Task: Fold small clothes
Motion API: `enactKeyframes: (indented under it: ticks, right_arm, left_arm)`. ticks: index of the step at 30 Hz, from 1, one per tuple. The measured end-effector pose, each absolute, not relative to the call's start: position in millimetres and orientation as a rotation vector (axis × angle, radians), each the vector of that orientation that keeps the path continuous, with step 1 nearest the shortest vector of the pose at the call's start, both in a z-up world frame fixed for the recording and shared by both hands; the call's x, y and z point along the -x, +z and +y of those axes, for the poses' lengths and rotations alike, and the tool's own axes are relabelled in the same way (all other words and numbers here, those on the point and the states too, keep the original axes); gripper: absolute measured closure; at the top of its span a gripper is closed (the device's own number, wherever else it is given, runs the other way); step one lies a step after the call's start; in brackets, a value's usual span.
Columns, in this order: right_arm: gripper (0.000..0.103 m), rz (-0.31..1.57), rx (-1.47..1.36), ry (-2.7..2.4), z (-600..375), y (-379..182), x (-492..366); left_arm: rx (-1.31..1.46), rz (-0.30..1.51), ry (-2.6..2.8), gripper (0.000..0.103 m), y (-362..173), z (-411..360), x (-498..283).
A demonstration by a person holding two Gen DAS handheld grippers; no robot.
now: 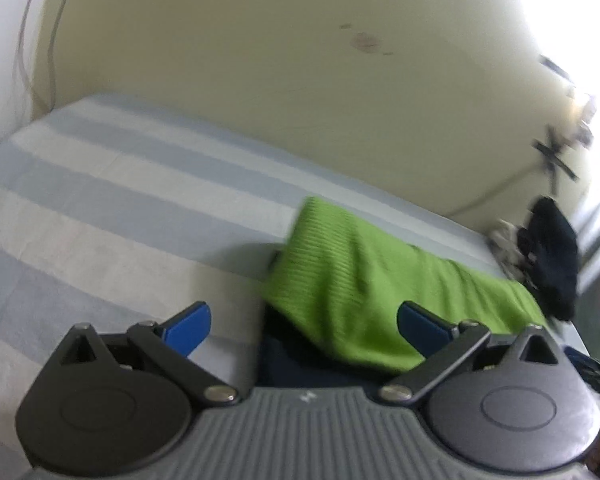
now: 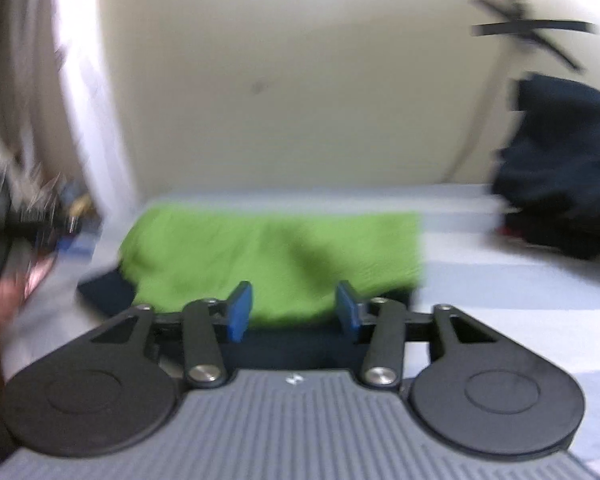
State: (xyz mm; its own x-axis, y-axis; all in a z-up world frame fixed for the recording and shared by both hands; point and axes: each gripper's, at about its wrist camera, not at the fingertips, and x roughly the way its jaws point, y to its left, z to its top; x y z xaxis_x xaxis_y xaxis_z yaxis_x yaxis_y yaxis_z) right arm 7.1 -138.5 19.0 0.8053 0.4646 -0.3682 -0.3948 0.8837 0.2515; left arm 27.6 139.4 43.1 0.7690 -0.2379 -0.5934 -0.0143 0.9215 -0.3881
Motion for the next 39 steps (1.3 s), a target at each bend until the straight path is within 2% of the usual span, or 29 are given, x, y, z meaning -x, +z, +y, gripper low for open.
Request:
enactKeyframes:
  ticks: [1, 3, 4, 5, 7, 9, 10, 11, 16, 19, 21, 22, 24, 26, 28, 33, 39]
  right_arm:
    - [0.043, 0.428, -0.195, 0.424, -142.9, 19.0, -10.0]
    - [0.042, 0.424, -0.234, 0.353, -162.6, 15.7, -20.0]
    - [0.042, 0.433, -0.248, 0.320, -170.7, 14.6, -27.6]
    - [0.042, 0.446, -0.263, 0.285, -171.4, 12.3, -35.3]
    - [0.041, 0.468, -0.296, 0.253, -174.9, 7.0, -46.6]
    - [0.045, 0.499, -0.339, 0.274, -171.8, 2.4, -55.2]
    - [0.063, 0.519, -0.357, 0.293, -169.2, -0.2, -58.4]
    - [0.092, 0.538, -0.358, 0.311, -168.9, -1.1, -59.3]
    - [0.093, 0.433, -0.332, 0.333, -158.3, 19.9, -30.0]
    - [0.093, 0.376, -0.300, 0.332, -158.3, 33.4, -5.3]
    - [0.093, 0.402, -0.246, 0.299, -151.0, 26.5, -4.6]
    - [0.093, 0.435, -0.239, 0.280, -157.3, 21.1, -9.3]
    - [0.092, 0.533, -0.255, 0.252, -174.6, 3.6, -13.7]
    - [0.080, 0.543, -0.253, 0.239, -176.3, -5.1, -15.0]
    - [0.073, 0.519, -0.249, 0.222, -181.3, 2.9, -10.9]
    - [0.073, 0.412, -0.298, 0.208, -214.3, 27.2, 8.3]
    - [0.074, 0.419, -0.258, 0.375, -161.6, 44.4, -28.5]
  left_arm:
    - [0.399, 0.697, -0.115, 0.002, 39.4, 140.7, -34.6]
    - [0.411, 0.716, -0.108, 0.010, 33.0, 141.1, -46.6]
    - [0.412, 0.728, -0.107, 0.021, 30.5, 139.1, -53.5]
    - [0.413, 0.738, -0.107, 0.038, 28.7, 137.4, -58.0]
    - [0.425, 0.765, -0.126, 0.060, 26.3, 133.0, -65.5]
    - [0.393, 0.764, -0.103, 0.065, 28.4, 131.2, -63.7]
    - [0.368, 0.760, -0.096, 0.077, 30.4, 128.8, -62.7]
    - [0.354, 0.757, -0.095, 0.084, 31.0, 128.1, -58.0]
    - [0.403, 0.732, -0.119, 0.092, 46.2, 146.8, -36.7]
    - [0.390, 0.737, -0.112, 0.093, 51.1, 149.6, -26.9]
    - [0.366, 0.768, -0.099, 0.093, 44.7, 147.3, -32.4]
    - [0.346, 0.797, -0.084, 0.092, 37.3, 144.6, -36.5]
    - [0.284, 0.795, -0.050, 0.082, 29.8, 136.1, -39.9]
    - [0.203, 0.783, -0.015, 0.072, 32.4, 126.9, -37.8]
    - [0.151, 0.765, -0.003, 0.072, 38.9, 119.9, -32.3]
    - [0.211, 0.634, -0.015, 0.069, 75.9, 134.9, -8.4]
    - [0.177, 0.591, -0.119, 0.069, 87.2, 95.2, -40.7]
